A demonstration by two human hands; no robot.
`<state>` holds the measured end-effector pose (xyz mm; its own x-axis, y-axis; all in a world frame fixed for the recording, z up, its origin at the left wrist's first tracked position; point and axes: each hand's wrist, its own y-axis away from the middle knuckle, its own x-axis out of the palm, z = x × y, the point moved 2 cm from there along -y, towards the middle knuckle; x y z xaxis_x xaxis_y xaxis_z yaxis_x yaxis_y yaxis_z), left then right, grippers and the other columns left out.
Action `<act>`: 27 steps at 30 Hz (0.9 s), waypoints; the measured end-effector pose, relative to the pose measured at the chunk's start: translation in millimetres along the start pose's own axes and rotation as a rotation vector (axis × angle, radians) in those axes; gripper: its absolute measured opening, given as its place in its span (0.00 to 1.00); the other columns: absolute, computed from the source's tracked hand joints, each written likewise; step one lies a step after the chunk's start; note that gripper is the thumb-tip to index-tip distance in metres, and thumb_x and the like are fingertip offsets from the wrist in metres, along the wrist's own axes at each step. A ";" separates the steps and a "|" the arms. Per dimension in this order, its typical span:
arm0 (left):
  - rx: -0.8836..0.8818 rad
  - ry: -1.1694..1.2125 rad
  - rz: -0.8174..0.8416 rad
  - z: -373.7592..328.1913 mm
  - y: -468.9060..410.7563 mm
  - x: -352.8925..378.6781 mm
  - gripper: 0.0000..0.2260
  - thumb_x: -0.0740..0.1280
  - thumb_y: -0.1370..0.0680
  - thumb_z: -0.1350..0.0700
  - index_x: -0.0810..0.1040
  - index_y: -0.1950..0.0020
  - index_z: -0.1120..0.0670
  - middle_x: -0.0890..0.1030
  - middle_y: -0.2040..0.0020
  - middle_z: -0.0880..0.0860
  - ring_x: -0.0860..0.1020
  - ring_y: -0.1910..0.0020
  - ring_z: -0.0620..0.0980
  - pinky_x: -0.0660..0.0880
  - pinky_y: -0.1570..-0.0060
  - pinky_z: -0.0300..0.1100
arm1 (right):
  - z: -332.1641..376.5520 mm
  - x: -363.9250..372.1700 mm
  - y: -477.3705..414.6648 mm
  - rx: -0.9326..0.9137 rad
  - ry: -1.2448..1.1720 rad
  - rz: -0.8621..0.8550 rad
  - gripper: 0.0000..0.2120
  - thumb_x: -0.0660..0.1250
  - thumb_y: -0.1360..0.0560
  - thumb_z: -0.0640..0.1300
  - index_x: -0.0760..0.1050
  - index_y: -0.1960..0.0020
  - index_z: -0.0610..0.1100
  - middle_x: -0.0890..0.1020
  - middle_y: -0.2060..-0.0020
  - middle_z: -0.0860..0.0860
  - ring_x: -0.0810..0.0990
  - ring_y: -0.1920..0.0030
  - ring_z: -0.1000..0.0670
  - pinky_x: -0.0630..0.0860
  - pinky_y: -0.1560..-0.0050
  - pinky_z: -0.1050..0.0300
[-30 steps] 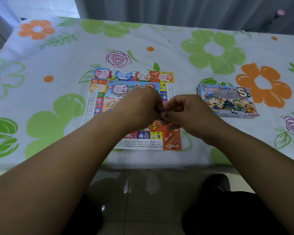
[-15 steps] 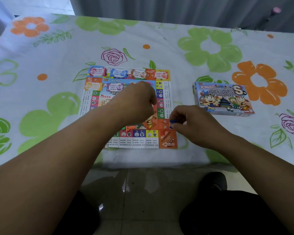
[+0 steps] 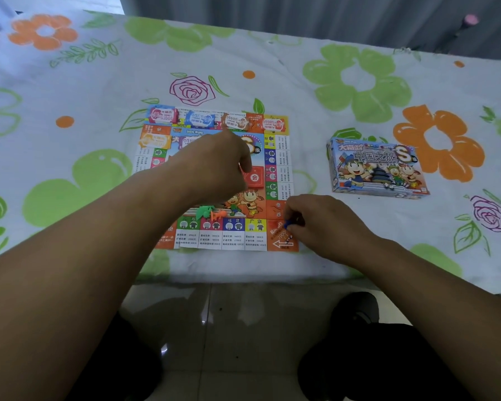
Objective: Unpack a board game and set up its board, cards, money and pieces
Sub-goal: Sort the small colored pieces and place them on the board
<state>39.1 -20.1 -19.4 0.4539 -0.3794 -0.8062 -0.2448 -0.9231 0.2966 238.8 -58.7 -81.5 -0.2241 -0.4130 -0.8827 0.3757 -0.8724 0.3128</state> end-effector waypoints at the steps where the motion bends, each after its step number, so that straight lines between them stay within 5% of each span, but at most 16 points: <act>1: -0.001 0.001 0.002 0.6 0.0 0.5 0.09 0.72 0.24 0.60 0.81 0.45 0.53 0.84 0.51 0.50 0.82 0.54 0.49 0.79 0.54 0.44 | 0.6 0.5 -0.1 0.000 0.009 -0.001 0.03 0.68 0.22 0.46 0.76 0.49 0.48 0.82 0.47 0.52 0.79 0.52 0.50 0.79 0.50 0.49; 17: -0.028 0.009 -0.017 7.4 2.4 -9.6 0.10 0.70 0.25 0.64 0.81 0.47 0.51 0.83 0.53 0.50 0.82 0.56 0.50 0.81 0.53 0.50 | 15.2 -18.0 0.1 0.014 0.071 -0.002 0.16 0.69 0.26 0.48 0.73 0.39 0.51 0.77 0.43 0.53 0.78 0.48 0.50 0.78 0.50 0.50; 21: -0.061 -0.014 -0.042 16.8 5.1 -15.6 0.13 0.68 0.25 0.67 0.81 0.45 0.52 0.82 0.47 0.52 0.81 0.51 0.53 0.81 0.52 0.51 | 33.2 -23.7 -8.4 -0.019 0.021 -0.070 0.13 0.68 0.24 0.50 0.73 0.41 0.49 0.76 0.43 0.52 0.77 0.48 0.51 0.76 0.53 0.55; 27: -0.096 -0.036 -0.051 33.1 12.6 -21.3 0.14 0.66 0.25 0.67 0.81 0.45 0.52 0.81 0.43 0.53 0.80 0.50 0.54 0.79 0.53 0.48 | 72.0 -11.9 -35.0 -0.137 -0.002 -0.096 0.08 0.68 0.22 0.48 0.75 0.45 0.48 0.80 0.49 0.51 0.79 0.52 0.50 0.80 0.50 0.48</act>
<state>-2.0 -21.6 -15.4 0.4317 -0.3312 -0.8390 -0.1383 -0.9434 0.3013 163.5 -42.1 -56.7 -0.2664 -0.3299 -0.9056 0.4716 -0.8641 0.1761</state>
